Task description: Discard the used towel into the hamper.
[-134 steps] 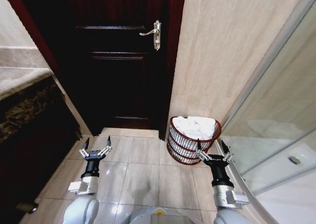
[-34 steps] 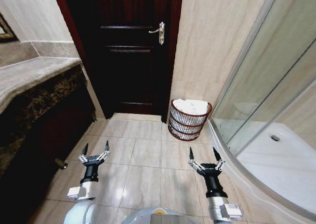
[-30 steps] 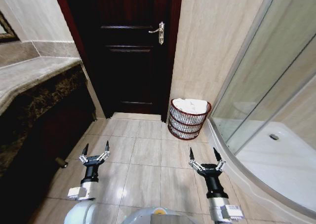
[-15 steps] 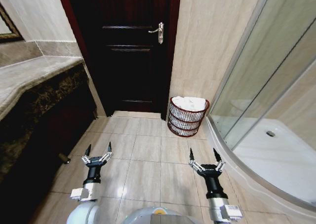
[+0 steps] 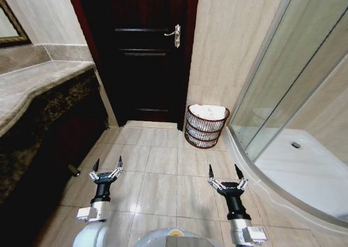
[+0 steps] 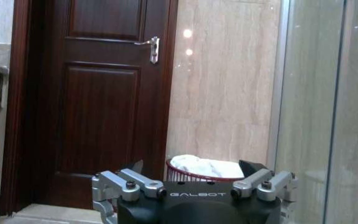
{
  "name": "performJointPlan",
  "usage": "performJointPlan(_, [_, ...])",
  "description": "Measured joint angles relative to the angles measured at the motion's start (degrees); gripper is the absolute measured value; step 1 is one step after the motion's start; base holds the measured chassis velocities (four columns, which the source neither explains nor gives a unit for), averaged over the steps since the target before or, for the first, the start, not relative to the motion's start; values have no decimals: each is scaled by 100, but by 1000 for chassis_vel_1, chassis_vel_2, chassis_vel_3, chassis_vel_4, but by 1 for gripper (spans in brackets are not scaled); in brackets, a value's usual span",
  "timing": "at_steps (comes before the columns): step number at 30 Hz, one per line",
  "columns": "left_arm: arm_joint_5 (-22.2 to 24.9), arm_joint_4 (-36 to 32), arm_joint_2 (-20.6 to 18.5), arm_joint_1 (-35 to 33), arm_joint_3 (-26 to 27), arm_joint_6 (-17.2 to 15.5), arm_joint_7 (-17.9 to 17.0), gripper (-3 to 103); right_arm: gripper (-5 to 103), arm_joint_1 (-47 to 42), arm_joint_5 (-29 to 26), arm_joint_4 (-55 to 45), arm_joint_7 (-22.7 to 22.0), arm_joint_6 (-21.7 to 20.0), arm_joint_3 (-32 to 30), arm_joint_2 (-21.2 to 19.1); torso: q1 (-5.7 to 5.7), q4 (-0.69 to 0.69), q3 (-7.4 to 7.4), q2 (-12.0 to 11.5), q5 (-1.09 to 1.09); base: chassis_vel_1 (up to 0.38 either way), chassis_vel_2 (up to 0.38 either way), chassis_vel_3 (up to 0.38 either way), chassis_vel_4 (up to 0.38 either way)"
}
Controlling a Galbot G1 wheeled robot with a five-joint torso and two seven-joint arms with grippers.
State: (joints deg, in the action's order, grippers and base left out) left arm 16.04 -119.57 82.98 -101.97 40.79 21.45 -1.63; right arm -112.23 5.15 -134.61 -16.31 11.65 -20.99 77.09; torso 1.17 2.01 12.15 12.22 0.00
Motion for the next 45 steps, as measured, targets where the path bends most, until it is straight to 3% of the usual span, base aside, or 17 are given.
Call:
performJointPlan(11, [-10, 19, 7, -22, -32, 68, -47, 100, 100, 58, 2, 82, 1, 180, -19, 19, 0, 0, 0, 0, 0, 63, -62, -68, 60])
performJointPlan(15, [-2, -45, -29, -72, -32, -57, -85, 100, 100, 97, 11, 95, -24, 239, 9, 61, 0, 0, 0, 0, 0, 0, 0, 0, 0])
performJointPlan(20, [44, -97, -37, -43, -29, -126, -51, 100, 100, 264, 43, 80, -324, 114, -10, 119, 19, 0, 39, 57, 0, 0, 0, 0, 0])
performJointPlan(22, [41, -183, -84, -77, -7, -197, 31, 100, 100, 403, 67, 60, -721, -31, -68, 193, 38, 0, 87, 126, 0, 0, 0, 0, 0])
performJointPlan(26, [67, -322, -140, -76, 14, -343, 113, 100, 100, 550, 98, 1, -1096, -217, -207, 329, 71, 0, 152, 226, 0, 0, 0, 0, 0])
performJointPlan(31, [116, -477, -218, -56, 9, -519, 166, 100, 100, 689, -98, -161, -1173, -410, -476, 404, 112, 0, 221, 332, 0, 0, 0, 0, 0])
performJointPlan(33, [137, -620, -275, -42, -19, -670, 173, 100, 100, 701, -376, -312, -907, -523, -731, 392, 130, 0, 266, 397, 1, 0, 0, 0, 0])
performJointPlan(35, [151, -744, -312, -9, -64, -798, 136, 100, 100, 640, -798, -433, -260, -594, -1054, 386, 147, 0, 304, 453, 0, 0, 0, 0, 0])
performJointPlan(36, [151, -744, -312, -9, -64, -798, 136, 100, 100, 640, -798, -433, -260, -594, -1054, 386, 147, 0, 304, 453, 0, 0, 0, 0, 0])
performJointPlan(39, [133, -966, -353, 46, -118, -981, 93, 100, 100, 616, -1631, -430, 1641, -685, -2041, 657, 182, 0, 360, 546, 0, 0, 0, 0, 0])
performJointPlan(40, [133, -966, -353, 46, -118, -981, 93, 100, 100, 616, -1631, -430, 1641, -685, -2041, 657, 182, 0, 360, 546, 0, 0, 0, 0, 0])
performJointPlan(41, [108, -1046, -358, 53, -125, -1047, 76, 100, 100, 715, -1883, -355, 2276, -767, -2467, 802, 194, -4, 381, 577, 1, 0, 0, 0, 0])
performJointPlan(42, [70, -1112, -357, 57, -136, -1104, 51, 100, 100, 789, -2012, -304, 2477, -798, -2664, 828, 204, -1, 399, 606, 0, 0, 0, 0, 0])
performJointPlan(45, [0, -1273, -356, 80, -191, -1266, -19, 100, 100, 909, -2274, -276, 2510, -935, -2933, 817, 225, 2, 448, 675, 1, 0, 0, 0, 0])
